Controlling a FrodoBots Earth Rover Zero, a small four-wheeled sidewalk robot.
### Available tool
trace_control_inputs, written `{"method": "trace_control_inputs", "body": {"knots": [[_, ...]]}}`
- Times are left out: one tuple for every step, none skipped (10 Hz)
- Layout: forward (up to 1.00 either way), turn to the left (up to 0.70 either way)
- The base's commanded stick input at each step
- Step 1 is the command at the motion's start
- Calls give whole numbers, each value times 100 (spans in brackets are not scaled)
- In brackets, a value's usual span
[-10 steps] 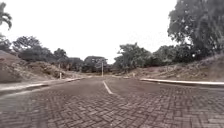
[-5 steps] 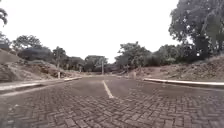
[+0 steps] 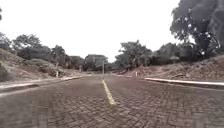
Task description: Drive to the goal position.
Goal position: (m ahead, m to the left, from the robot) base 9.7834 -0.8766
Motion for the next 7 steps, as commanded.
{"method": "trace_control_inputs", "body": {"knots": [[100,0],[100,0],[100,0],[100,0],[100,0],[100,0],[100,0]]}}
